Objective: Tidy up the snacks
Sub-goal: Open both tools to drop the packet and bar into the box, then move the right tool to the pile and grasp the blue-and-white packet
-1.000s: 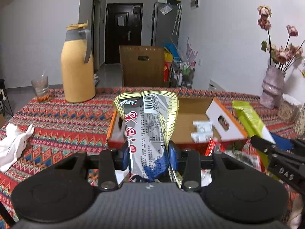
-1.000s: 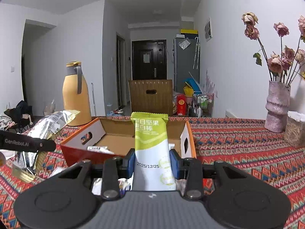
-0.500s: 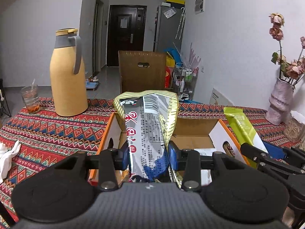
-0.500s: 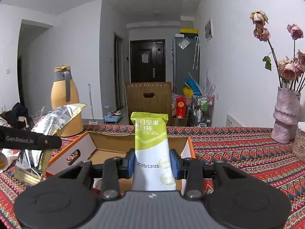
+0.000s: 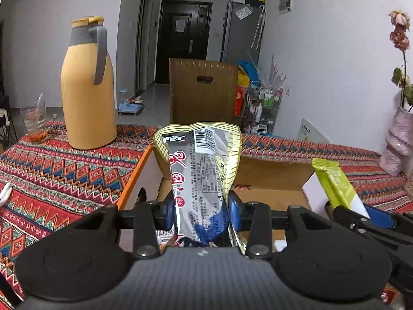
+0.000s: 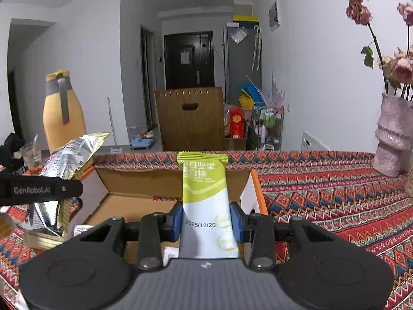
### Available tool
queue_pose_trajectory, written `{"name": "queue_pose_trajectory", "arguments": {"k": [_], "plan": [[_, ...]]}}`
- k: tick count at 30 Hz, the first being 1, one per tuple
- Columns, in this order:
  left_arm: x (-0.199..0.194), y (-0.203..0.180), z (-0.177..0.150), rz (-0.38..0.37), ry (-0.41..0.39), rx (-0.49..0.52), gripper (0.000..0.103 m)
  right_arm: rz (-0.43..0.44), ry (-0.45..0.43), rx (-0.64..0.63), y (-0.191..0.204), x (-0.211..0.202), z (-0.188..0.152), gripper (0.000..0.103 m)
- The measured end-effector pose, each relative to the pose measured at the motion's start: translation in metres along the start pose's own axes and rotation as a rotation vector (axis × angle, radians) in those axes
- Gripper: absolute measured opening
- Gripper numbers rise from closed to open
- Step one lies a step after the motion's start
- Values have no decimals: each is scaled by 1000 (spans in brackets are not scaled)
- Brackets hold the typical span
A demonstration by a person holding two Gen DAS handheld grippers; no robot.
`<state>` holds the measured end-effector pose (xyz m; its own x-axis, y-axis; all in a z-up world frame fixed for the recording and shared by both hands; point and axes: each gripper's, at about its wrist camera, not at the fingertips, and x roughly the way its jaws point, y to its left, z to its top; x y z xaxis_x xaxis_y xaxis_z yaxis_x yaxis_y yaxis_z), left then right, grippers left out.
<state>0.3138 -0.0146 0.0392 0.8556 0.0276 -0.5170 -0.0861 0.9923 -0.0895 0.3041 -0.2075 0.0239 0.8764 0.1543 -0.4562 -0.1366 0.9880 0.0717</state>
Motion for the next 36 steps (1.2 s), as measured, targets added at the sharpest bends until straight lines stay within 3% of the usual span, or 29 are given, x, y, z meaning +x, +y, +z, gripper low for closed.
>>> {"name": "queue_pose_trajectory", "arguments": {"k": [5,7,9,10,11,12,14,17,36], "plan": [[10,8,-8,1,40,-20,43,-4,36,-9,4,13,-6,38],[10,11,-9,-3,47,-32,50,-2,40,-7,4,15,-7,37],[8,11,-9,-2,42,-35,64,-1,29,-7,4,13,-7,39],[6,12,-10,-2,37,-39,69,1,24,-5,3,12,-7,47],[4,12,-9,3,30,-45,82,2,18,-2,2,10,-7,61],[2,12,-10,11,21,-50,93,1,9,1,2,8,-6,68],[-4,12,-9,29,-7,-57,103,-5,-10,1,0,4,-7,90],[-5,15,-6,20,-15,-76,103,-1,-27,17,-3,-2,-6,103],[-37,11,4,25,-65,-82,103,-6,-141,58,-14,-37,2,103]]}}
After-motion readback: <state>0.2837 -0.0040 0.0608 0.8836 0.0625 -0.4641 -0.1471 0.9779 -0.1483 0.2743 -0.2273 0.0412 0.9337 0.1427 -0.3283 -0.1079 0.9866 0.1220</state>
